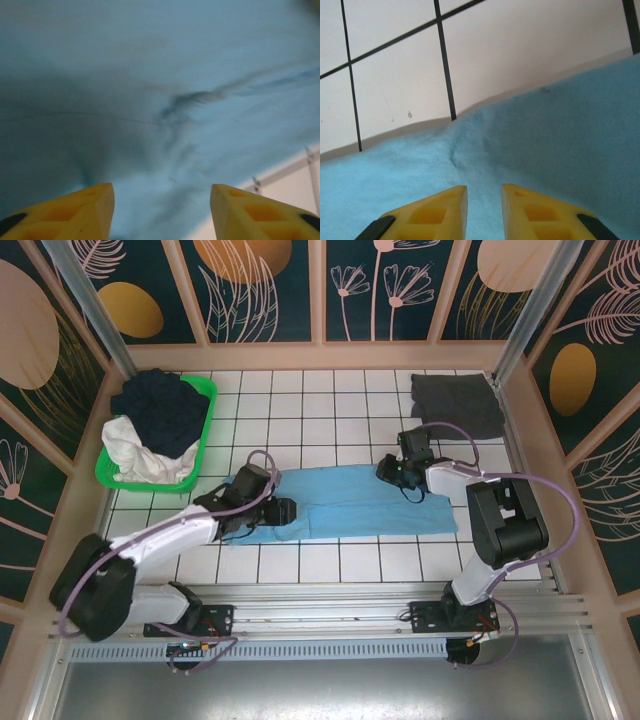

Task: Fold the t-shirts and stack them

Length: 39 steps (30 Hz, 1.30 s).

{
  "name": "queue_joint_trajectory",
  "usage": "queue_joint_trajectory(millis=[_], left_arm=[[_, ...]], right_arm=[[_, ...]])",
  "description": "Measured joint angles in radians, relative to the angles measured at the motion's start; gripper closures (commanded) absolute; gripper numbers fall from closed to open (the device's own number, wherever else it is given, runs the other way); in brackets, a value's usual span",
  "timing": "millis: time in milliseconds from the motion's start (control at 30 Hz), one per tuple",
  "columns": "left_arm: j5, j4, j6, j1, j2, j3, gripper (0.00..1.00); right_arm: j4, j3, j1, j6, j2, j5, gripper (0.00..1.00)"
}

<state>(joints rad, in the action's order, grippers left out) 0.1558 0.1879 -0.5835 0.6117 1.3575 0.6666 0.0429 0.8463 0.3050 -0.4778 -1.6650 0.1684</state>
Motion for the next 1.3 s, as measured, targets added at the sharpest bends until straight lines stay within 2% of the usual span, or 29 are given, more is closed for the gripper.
queue_joint_trajectory(millis=[100, 167, 233, 367, 467, 600, 733, 833, 900, 967, 1033, 1200, 1300], left_arm=[[-0.011, 0.006, 0.016, -0.025, 0.083, -0.005, 0.55], [-0.006, 0.006, 0.017, -0.024, 0.082, -0.024, 0.57], [0.001, 0.004, 0.012, -0.024, 0.048, -0.06, 0.57], [0.03, 0.006, -0.03, -0.024, -0.124, -0.179, 0.57], [0.082, -0.013, -0.081, -0.015, -0.24, -0.262, 0.54], [0.163, -0.025, -0.136, 0.01, -0.319, -0.327, 0.46], [0.18, -0.005, -0.147, 0.013, -0.399, -0.292, 0.42], [0.14, -0.002, -0.134, 0.013, -0.407, -0.201, 0.36], [0.105, -0.031, -0.118, 0.006, -0.367, -0.148, 0.37], [0.081, -0.075, -0.104, -0.011, -0.283, -0.116, 0.42], [0.058, -0.118, -0.089, -0.037, -0.15, -0.092, 0.45], [0.019, -0.182, -0.06, -0.12, 0.177, -0.032, 0.46], [0.011, -0.225, -0.025, -0.166, 0.311, 0.103, 0.46]], right_arm=[[-0.002, -0.013, 0.002, 0.0, 0.0, 0.006, 0.75], [-0.001, -0.021, 0.003, 0.0, 0.002, 0.006, 0.75], [-0.001, -0.025, 0.003, 0.0, 0.002, 0.006, 0.75], [-0.001, -0.025, 0.003, 0.0, 0.002, 0.005, 0.75], [-0.001, -0.029, 0.003, 0.0, 0.002, -0.002, 0.76], [0.0, -0.042, 0.003, 0.0, 0.014, -0.014, 0.75], [0.023, -0.063, 0.003, 0.001, 0.068, -0.022, 0.74], [0.02, -0.063, 0.003, 0.001, 0.092, -0.026, 0.73], [0.016, -0.063, 0.003, 0.001, 0.092, -0.03, 0.73], [0.014, -0.062, 0.003, 0.001, 0.083, -0.036, 0.74], [0.014, -0.062, 0.003, 0.001, 0.058, -0.041, 0.74], [0.029, -0.079, 0.003, 0.0, 0.032, -0.052, 0.74], [0.026, -0.113, 0.003, -0.019, 0.064, -0.052, 0.74]])
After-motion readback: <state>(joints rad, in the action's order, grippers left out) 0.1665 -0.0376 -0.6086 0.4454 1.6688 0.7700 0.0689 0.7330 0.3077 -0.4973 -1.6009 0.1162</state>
